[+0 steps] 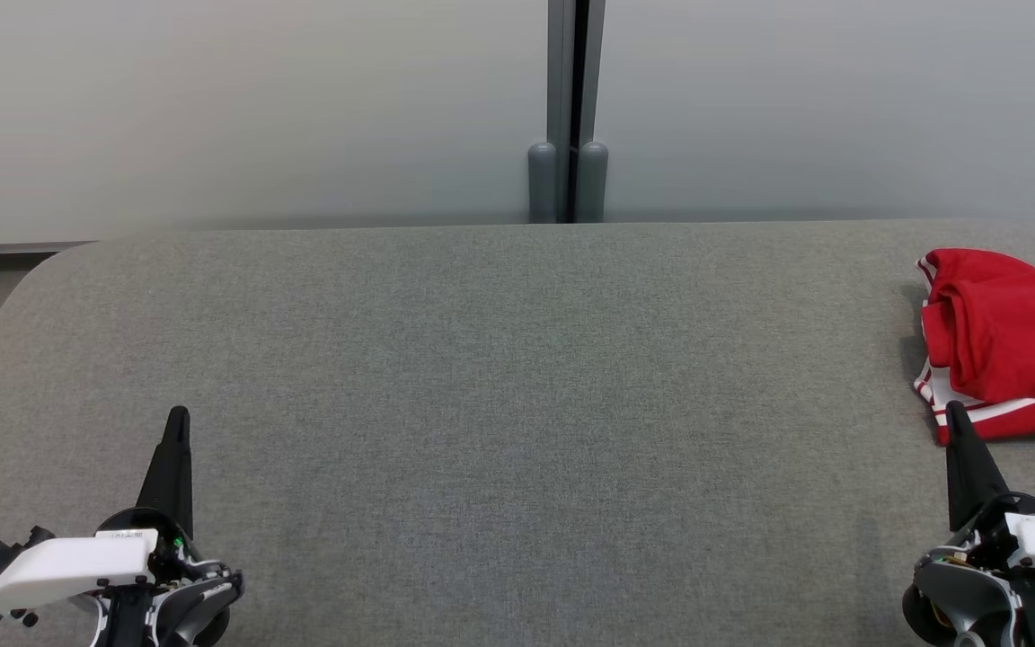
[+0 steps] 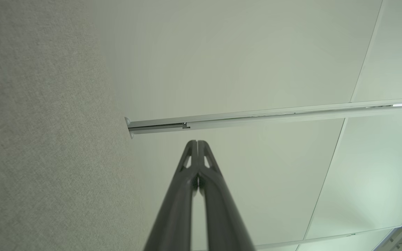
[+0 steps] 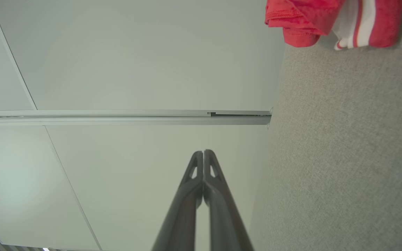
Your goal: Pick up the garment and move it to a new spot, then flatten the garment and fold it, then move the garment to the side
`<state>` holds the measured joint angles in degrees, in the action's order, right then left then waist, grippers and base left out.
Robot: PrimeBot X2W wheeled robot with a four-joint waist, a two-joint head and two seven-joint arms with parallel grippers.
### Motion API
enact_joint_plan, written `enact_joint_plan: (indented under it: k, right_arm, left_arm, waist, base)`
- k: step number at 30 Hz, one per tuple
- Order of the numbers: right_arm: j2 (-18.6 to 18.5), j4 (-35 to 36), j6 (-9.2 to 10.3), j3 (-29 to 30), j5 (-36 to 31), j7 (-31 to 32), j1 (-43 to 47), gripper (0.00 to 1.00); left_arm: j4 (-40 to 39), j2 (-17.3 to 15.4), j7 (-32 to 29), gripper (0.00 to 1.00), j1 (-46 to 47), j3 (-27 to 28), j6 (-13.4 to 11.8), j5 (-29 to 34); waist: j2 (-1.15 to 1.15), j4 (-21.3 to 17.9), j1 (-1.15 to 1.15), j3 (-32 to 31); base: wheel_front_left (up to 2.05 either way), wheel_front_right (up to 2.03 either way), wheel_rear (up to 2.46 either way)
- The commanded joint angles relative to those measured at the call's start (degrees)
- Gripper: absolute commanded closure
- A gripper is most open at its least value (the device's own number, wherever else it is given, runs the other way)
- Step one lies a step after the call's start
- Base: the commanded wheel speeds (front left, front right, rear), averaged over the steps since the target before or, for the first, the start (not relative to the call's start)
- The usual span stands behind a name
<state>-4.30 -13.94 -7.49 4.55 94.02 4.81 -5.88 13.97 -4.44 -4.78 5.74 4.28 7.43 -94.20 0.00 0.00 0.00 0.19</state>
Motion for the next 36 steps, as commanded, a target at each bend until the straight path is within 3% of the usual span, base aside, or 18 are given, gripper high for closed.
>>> enact_joint_plan:
  k: [1, 36]
  right_arm:
    - [-0.06, 0.00, 0.00, 0.07, 0.07, 0.41, -0.44, 1.00]
    - [0.45, -0.06, 0.00, 0.83, -0.69, 0.89, -0.54, 1.00]
  left_arm:
    - [0.07, -0.10, -0.13, 1.00, 0.74, 0.27, 0.25, -0.06]
    - [0.11, 0.45, -0.77, 1.00, 0.83, 1.03, 0.25, 0.69]
  waist:
    - [0.00, 0.00, 0.00, 0.00]
    - [0.00, 0.00, 0.00, -0.01]
  base:
    - [0.00, 0.00, 0.00]
    - [0.00, 0.00, 0.00]
